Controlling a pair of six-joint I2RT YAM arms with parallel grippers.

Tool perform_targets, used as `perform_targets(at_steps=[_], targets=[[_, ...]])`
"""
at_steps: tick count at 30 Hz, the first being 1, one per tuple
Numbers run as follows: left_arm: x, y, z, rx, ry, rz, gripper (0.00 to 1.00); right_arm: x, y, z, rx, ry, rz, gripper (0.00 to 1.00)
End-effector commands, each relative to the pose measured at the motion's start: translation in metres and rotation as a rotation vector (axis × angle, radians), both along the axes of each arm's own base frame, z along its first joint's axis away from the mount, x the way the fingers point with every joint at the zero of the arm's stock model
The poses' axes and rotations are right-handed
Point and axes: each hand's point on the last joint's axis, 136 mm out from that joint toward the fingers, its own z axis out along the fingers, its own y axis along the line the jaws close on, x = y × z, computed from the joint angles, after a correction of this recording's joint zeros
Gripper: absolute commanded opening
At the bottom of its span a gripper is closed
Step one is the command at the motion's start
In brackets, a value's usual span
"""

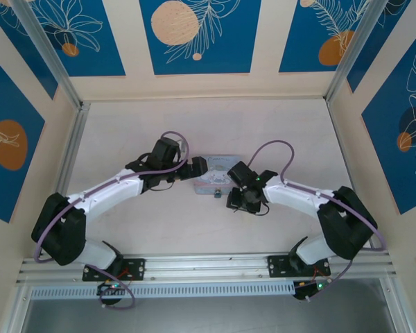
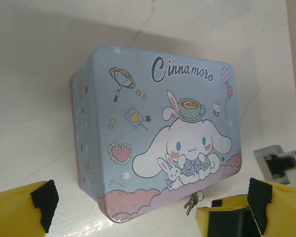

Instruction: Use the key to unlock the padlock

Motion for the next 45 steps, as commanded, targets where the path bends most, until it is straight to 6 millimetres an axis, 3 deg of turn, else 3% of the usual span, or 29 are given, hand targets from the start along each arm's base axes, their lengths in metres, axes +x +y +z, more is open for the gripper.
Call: perform_targets(at_steps=[1,9,22,30,39,45], targets=[[0.001,0.007,0.006,0.015,-0.023,0.012,1.00,0.001,0.000,-0.006,-0.072,0.011,0.050,0.51],[-0.001,0.011,0.008,0.025,-0.029,0.014,1.00,0.000,-0.003,-0.021,-0.137,0.039,0.056,0.50],[0.001,0.009,0.008,0.024,-0.033,0.009,1.00,-0.010,-0.013,0.001,-0.109,-0.034,0.016,0.49],[0.002,0.006,0.006,0.016,-0.026,0.010,1.00,-0.011,-0.012,-0.010,-0.141,-0.017,0.026,0.55],[0.002,0.008,0.008,0.014,-0.030,0.014,1.00,-0.013,-0.013,-0.024,-0.202,0.003,0.035,0.56],[0.002,0.008,0.008,0.012,-0.030,0.017,1.00,-0.018,-0.024,-0.026,-0.233,0.009,0.022,0.55]])
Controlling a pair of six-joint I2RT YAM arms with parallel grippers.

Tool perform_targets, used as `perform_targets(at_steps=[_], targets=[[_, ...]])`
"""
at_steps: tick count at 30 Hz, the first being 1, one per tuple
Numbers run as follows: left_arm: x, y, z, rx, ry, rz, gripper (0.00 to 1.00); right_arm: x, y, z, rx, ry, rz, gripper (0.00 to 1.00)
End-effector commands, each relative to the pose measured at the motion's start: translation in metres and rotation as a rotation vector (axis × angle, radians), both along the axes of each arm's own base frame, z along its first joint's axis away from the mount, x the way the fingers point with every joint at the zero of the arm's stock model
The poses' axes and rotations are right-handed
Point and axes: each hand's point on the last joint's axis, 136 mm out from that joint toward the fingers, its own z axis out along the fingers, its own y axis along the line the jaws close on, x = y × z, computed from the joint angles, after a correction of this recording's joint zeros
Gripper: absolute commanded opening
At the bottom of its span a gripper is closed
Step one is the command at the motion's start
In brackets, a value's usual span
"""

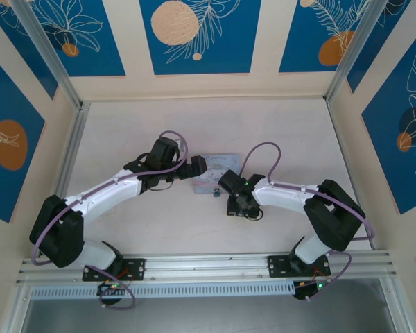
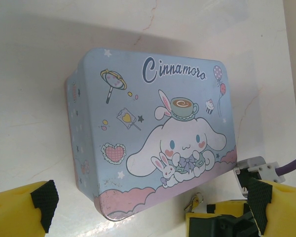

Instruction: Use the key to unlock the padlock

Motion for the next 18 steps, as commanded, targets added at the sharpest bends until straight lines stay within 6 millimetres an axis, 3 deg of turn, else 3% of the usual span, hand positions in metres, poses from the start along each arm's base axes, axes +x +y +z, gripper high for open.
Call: perform_targets(at_steps=[1,12,18], targets=[[0.001,0.005,0.003,0.009,-0.013,0.003,1.00,-0.004,-0.016,-0.005,-0.062,0.003,-0.033,0.55],[0.001,0.004,0.004,0.004,-0.014,0.003,1.00,-0.013,-0.045,0.006,-0.047,-0.022,-0.095,0.55],[0.002,0.003,0.004,0.002,-0.014,0.002,1.00,-0.001,-0.027,0.028,0.101,-0.114,-0.033,0.56]])
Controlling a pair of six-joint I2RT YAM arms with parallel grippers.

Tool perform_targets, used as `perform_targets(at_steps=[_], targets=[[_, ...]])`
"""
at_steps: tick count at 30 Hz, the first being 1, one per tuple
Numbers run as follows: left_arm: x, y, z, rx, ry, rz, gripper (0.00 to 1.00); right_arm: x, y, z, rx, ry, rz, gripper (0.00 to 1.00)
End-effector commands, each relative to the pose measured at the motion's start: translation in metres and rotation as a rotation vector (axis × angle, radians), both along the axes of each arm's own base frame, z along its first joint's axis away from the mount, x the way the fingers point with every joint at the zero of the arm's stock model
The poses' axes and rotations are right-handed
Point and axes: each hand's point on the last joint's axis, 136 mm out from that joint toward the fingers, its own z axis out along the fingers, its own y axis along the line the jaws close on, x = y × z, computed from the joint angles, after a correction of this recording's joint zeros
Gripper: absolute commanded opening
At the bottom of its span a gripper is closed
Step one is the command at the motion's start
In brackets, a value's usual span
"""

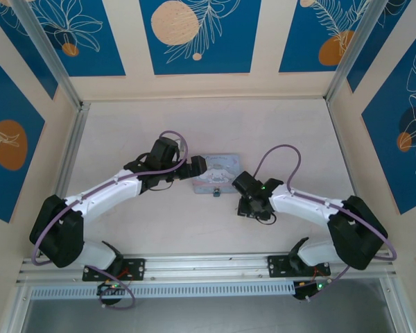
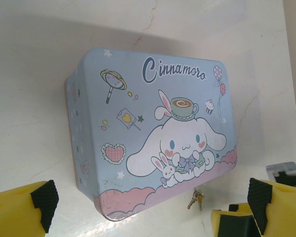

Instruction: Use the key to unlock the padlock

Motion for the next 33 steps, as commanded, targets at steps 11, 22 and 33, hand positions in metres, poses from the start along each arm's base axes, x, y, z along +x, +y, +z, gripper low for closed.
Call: perform_targets(at_steps=[11,22,33], targets=[[0.003,0.003,0.004,0.003,-0.013,0.006,1.00,0.024,0.023,0.017,0.224,-0.080,0.190,0.53],[0.005,0.001,0.003,-0.003,-0.009,0.011,1.00,0.026,0.032,-0.001,0.196,-0.015,0.218,0.47],[0.006,0.001,0.003,0.001,-0.004,0.013,1.00,0.025,0.025,-0.016,0.074,0.030,0.243,0.40]])
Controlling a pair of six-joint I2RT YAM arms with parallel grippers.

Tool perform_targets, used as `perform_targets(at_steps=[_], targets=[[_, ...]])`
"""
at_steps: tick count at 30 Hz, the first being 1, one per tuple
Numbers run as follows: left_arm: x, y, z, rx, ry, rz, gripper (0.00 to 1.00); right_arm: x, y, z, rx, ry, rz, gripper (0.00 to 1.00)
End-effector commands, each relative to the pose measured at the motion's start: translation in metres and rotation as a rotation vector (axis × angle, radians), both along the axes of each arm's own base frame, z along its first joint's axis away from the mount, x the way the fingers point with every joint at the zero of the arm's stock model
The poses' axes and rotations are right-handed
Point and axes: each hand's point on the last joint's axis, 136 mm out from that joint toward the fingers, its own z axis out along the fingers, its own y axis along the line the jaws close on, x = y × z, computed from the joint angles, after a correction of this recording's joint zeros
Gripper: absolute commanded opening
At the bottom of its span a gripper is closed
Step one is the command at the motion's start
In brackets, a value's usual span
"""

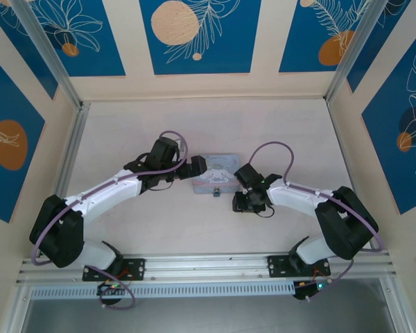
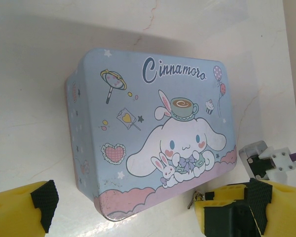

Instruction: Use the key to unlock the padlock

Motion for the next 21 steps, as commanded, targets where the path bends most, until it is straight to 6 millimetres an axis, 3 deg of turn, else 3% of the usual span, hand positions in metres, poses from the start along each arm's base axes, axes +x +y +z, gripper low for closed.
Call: perform_targets(at_steps=[1,11,21], targets=[[0.0058,0.0009,0.0031,0.001,-0.005,0.012,1.00,0.0024,-0.0016,-0.0006,-0.048,-0.001,0.022,0.39],[0.0079,-0.0006,0.0040,-0.001,-0.003,0.013,1.00,0.0027,-0.0024,-0.0079,-0.139,0.014,0.046,0.30],[0.0074,-0.0001,0.0031,0.005,-0.004,0.011,1.00,-0.0012,0.0034,-0.0083,-0.107,0.025,0.052,0.08]])
